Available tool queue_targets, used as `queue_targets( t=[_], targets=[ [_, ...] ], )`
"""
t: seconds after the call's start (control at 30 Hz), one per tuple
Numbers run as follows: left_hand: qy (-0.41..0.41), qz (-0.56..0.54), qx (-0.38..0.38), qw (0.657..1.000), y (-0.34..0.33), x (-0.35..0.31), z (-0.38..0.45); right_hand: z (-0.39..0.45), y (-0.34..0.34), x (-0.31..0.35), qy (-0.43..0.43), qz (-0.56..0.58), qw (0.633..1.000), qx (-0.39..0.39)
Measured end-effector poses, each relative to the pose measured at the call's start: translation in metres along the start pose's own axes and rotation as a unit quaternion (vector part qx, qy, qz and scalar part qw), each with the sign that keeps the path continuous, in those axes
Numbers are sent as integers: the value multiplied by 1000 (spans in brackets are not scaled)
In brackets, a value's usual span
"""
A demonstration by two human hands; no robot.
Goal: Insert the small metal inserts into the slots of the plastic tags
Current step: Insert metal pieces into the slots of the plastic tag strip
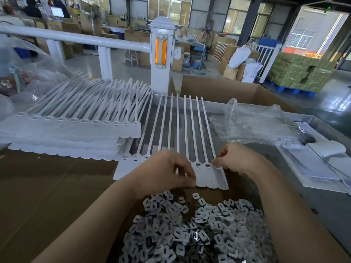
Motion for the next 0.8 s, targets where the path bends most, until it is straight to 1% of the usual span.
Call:
queue_targets(
  t=[0.03, 0.07, 0.1, 0.27, 0.37, 0.43, 0.5, 0.57, 0.67, 0.73, 0.8],
  targets=[
    [3, -24, 53, 998, -14, -2, -1, -1, 2, 1, 3, -4, 1000, -14],
    [2, -23, 85, 996, -23, -3, -1, -1, 5, 2, 8, -7, 1000, -29],
    [0, -9, 102, 995, -29, -3, -2, -2, 8, 4, 14, -10, 999, -42],
    [23, 55, 123, 991, -35, 4, -2, -8, 12, 14, 43, 12, 997, -57],
    [19, 93, 140, 986, -38, 4, -3, -11, 11, 20, 69, 24, 996, -56],
    [14, 83, 135, 987, -37, 2, -3, -13, 10, 24, 83, 37, 995, -42],
    [17, 47, 120, 991, -35, 2, -4, -19, 10, 32, 114, 39, 992, -22],
    [24, 12, 90, 996, -28, 4, -3, -31, 6, 45, 164, 26, 986, 32],
    [73, -98, 20, 992, -15, 15, -2, -58, -17, 64, 216, -28, 958, 184],
    [114, -183, -34, 976, -7, 26, -4, -73, -33, 73, 222, -67, 937, 262],
    [141, -246, -74, 956, -3, 34, -6, -83, -50, 79, 217, -113, 923, 297]
  ],
)
Point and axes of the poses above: each hand's wrist, its own z-axis towards the middle knuckle, its own y-axis out of the back of the hand, x = y × z, the point moved 9 cm from there along z, towards the middle knuckle, and after that the axes turned 6 degrees about -y, right-handed, at the moved point
